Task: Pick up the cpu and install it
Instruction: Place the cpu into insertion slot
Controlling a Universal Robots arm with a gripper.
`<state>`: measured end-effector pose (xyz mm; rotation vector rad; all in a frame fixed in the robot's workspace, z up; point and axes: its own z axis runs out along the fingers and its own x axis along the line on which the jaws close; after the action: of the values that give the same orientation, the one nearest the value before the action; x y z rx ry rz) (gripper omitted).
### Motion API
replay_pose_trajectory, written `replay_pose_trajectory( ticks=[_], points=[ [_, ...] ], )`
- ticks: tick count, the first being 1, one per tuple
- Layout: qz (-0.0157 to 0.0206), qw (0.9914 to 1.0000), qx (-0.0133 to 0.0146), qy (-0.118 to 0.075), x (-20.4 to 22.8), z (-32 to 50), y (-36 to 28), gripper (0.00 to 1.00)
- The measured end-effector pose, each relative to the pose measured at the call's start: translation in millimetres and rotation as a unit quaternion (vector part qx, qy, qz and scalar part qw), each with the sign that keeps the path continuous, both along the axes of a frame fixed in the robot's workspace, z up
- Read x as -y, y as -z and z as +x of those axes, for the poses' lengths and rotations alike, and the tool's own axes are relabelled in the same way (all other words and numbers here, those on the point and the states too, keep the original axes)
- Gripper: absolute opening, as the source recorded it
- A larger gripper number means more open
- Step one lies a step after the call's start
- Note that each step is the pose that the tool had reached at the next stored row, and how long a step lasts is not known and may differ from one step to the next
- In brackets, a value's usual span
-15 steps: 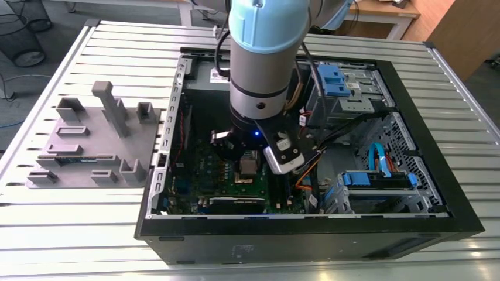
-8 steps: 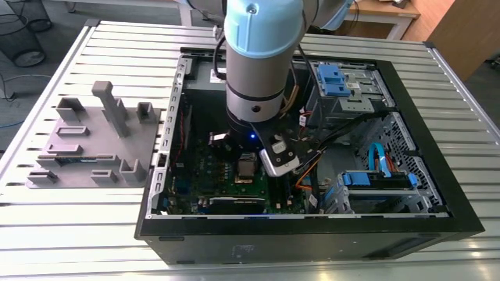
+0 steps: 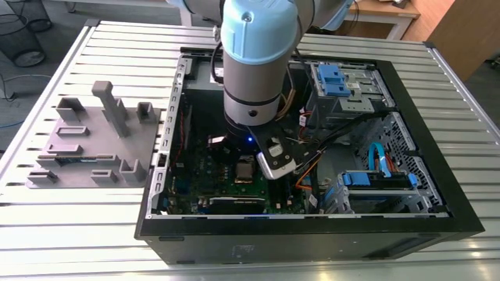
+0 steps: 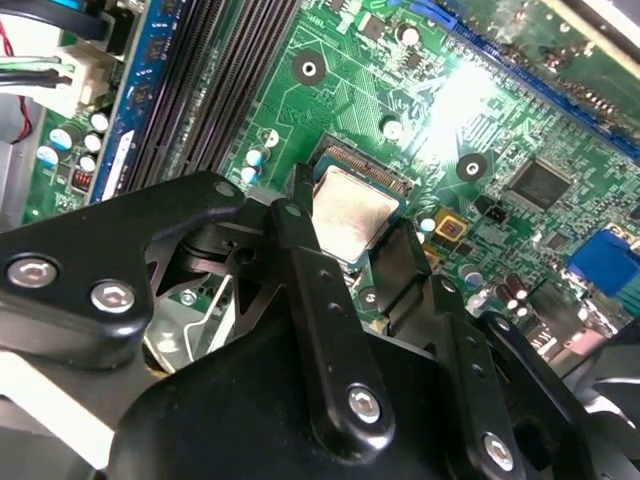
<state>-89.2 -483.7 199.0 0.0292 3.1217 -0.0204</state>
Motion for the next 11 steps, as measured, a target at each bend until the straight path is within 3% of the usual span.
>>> replay_pose_trajectory(
  ticks=[11],
  points=[
    [-0.0001, 0.99999, 0.0001, -0.005, 1.7, -0.1, 5.5, 0.47]
  ],
)
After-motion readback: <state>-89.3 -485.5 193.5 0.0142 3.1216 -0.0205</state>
